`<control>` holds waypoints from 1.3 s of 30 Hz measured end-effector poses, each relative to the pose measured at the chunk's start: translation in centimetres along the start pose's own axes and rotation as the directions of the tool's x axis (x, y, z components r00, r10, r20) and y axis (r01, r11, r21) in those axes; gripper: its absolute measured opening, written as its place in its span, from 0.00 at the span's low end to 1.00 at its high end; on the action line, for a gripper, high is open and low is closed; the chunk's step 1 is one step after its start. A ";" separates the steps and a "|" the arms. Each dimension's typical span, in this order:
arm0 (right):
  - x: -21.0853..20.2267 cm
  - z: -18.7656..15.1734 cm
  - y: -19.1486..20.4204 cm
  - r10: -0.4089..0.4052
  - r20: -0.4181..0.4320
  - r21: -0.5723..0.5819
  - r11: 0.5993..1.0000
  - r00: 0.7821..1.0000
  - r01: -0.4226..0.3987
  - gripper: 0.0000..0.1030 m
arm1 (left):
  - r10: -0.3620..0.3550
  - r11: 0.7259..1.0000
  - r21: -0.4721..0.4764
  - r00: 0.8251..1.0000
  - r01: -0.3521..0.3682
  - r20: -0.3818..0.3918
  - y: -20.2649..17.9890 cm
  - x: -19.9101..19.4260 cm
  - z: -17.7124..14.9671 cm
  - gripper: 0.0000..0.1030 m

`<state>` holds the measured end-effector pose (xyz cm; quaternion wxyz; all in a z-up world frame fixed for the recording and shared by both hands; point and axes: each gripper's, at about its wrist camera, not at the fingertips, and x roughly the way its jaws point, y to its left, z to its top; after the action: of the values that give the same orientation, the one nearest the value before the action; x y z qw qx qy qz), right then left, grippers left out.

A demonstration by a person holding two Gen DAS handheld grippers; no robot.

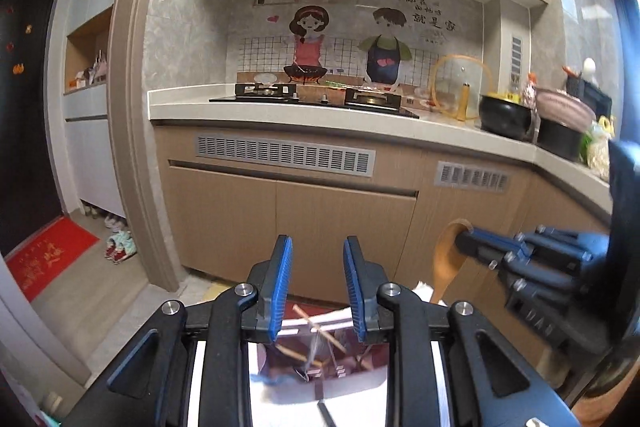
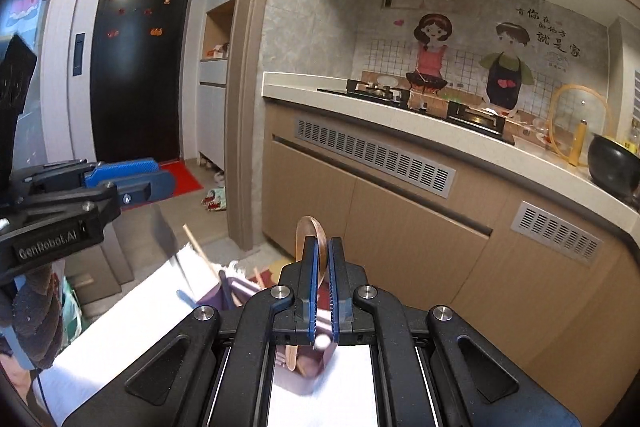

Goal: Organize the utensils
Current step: 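Drop the turner and wooden spoon into the purple holder with both tools, then move the left tool to the dark spoon while the right tool approaches the white spoon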

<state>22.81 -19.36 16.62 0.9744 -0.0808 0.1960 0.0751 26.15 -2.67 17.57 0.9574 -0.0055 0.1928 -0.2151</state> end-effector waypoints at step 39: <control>5.1 -19.4 3.8 0.196 -0.398 0.145 0.978 0.896 -0.150 0.47 | 0.119 0.984 -0.053 0.854 -0.168 -0.507 2.7 1.6 -24.4 0.88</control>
<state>19.64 -18.72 -3.53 0.9040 -0.0230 0.4061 0.1319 19.53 0.83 -5.82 0.8863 0.0193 0.4448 -0.1276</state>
